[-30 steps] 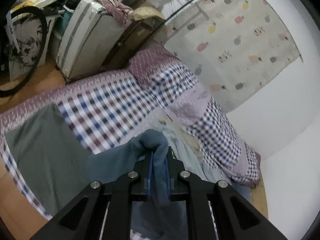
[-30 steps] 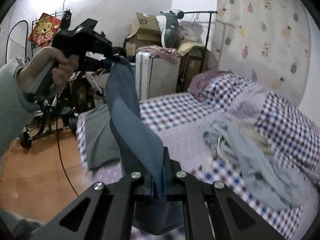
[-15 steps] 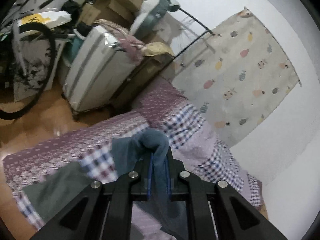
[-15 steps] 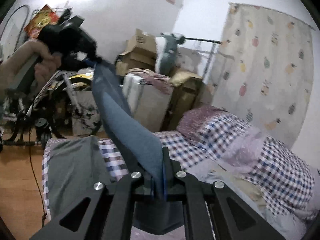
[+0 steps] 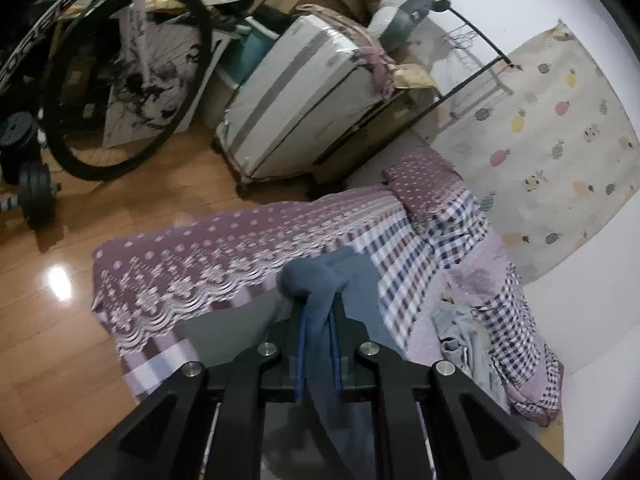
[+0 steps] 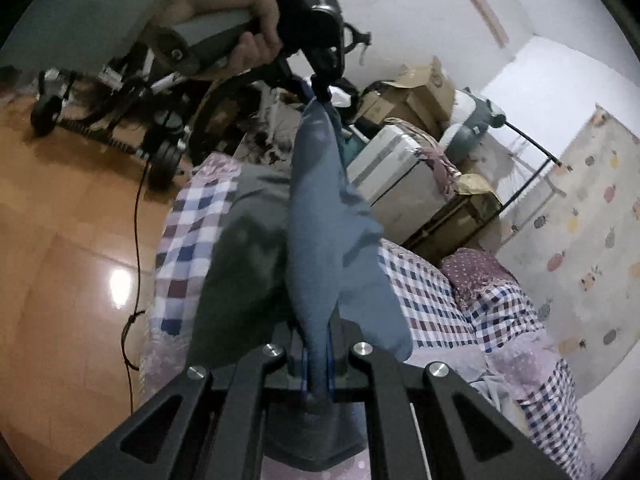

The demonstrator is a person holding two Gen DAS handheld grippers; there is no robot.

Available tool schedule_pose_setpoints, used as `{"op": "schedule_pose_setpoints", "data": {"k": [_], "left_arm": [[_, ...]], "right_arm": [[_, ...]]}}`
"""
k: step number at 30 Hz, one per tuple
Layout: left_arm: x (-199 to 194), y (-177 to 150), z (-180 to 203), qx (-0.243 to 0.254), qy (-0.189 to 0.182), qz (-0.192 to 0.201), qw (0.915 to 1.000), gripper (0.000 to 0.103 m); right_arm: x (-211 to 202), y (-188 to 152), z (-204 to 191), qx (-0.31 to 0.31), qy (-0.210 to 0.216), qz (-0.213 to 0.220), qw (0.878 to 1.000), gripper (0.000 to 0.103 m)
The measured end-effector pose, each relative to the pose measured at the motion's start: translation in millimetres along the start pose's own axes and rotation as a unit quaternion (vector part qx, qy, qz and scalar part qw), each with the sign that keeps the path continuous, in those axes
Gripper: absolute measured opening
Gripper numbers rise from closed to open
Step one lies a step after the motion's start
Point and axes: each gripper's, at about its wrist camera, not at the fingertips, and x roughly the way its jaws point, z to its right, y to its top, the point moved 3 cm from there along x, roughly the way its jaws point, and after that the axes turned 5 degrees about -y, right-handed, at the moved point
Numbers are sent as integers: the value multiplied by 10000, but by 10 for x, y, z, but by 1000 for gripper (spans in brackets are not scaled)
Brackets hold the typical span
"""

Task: Fold clothes
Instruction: 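Carry the teal shirt with both tools to the bed end and lower it, then open both tools to release the teal shirt and withdraw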

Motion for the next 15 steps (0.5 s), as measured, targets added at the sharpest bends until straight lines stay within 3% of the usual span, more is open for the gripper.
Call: {"op": "schedule_pose_setpoints", "data": {"k": [5,8,9,10,12,15], "left_arm": [[67,-116,-301,-149,468,-156,9987,11],[79,-184,-382,-176,687,-226,9972,19],[66,-198,-399,-176,762,-198,9967,30],[51,-210,-416,-176,837,-166,9962,50],[-13,-230,-452,-176,986,-63,9950,76],[-191,-232,-494,-288,1025,51,9943,81]], "right_arm": [[42,-46,-308,-554,-125,24,9984,6],[44,-53,-394,-694,-93,-2,9975,17],[26,-53,-393,-672,-99,3,9977,33],[-1,-53,-387,-610,-126,24,9981,59],[-85,-51,-357,-467,-92,120,9988,79],[-213,-37,-255,-221,-118,211,9995,82]]}}
